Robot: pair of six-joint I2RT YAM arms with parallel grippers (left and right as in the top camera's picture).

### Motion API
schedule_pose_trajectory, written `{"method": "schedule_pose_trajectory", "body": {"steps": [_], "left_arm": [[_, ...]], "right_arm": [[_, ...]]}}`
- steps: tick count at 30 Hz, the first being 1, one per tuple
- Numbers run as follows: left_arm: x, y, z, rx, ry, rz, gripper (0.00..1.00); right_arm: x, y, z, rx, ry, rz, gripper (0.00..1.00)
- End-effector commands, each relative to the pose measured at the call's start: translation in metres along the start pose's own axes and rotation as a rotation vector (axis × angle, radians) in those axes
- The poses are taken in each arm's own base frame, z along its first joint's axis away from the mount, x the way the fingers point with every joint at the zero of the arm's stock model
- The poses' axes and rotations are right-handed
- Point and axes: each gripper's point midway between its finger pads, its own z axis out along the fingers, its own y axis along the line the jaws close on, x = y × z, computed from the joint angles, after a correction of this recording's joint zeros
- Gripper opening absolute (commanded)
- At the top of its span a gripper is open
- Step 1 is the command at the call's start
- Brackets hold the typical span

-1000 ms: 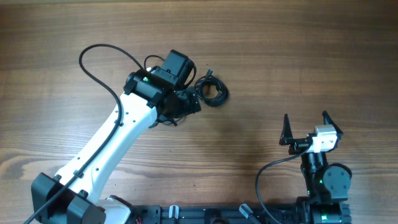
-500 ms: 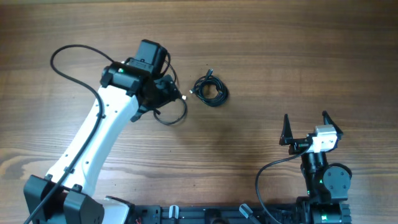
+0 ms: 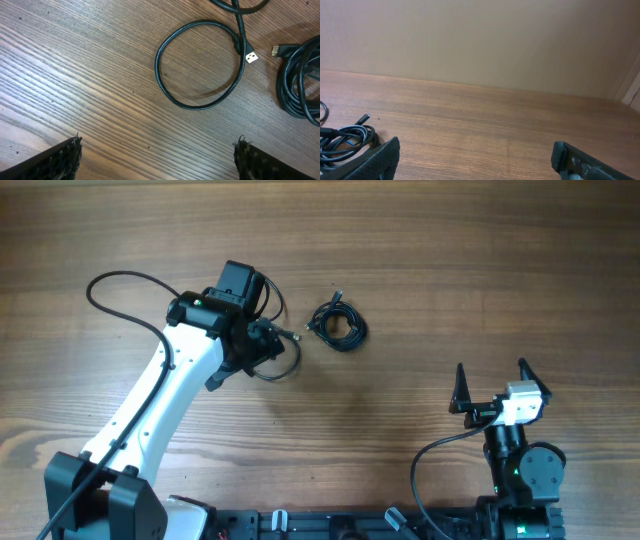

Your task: Untangle cables

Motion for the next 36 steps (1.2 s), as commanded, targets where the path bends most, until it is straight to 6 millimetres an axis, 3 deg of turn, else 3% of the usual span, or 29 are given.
{"method": "schedule_pose_trajectory", "body": {"steps": [1,36], "left_arm": [[-0.0014,0.0043,0.0048,-0.022,-0.004,0.006,1.0],[-0.0041,0.0012,0.0048,-0.009,-0.015,0.005,1.0]], "right_arm": [[-0.0013,0.0003,-0.0004,-0.004,-0.008,0.012,1.0],[-0.0014,0.0003,-0.0004,-0.004,-0.008,0.012,1.0]]}}
